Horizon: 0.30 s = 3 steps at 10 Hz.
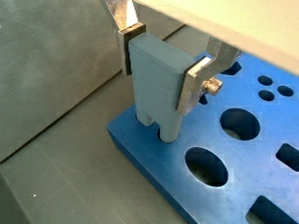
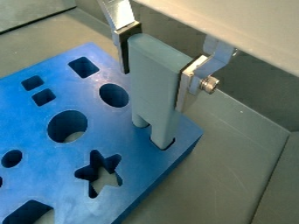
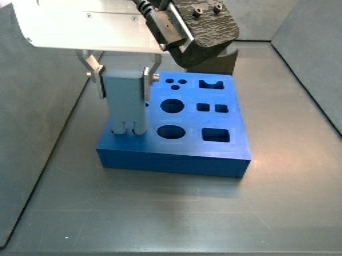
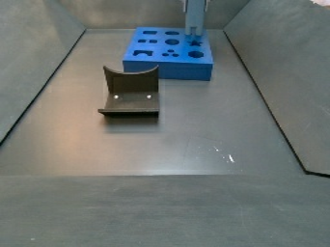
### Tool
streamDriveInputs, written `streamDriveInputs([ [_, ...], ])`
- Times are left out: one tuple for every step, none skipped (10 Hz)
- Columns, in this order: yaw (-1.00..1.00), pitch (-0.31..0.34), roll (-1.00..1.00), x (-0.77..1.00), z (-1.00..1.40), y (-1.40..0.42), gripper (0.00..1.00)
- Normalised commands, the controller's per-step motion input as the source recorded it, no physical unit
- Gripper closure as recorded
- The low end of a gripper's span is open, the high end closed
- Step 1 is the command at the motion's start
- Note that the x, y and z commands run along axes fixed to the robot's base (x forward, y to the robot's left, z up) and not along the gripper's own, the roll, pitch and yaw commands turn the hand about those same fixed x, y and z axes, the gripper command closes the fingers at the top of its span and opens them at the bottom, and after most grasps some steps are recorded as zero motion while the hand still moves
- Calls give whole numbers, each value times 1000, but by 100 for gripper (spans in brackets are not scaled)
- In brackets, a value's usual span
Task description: Insert the square-circle object.
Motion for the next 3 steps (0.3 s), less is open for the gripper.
streamDriveInputs([
  [0, 0, 0, 26, -177, -23, 100],
  [0, -16, 0, 0, 0, 0, 100],
  [0, 10, 0, 0, 0, 0, 100],
])
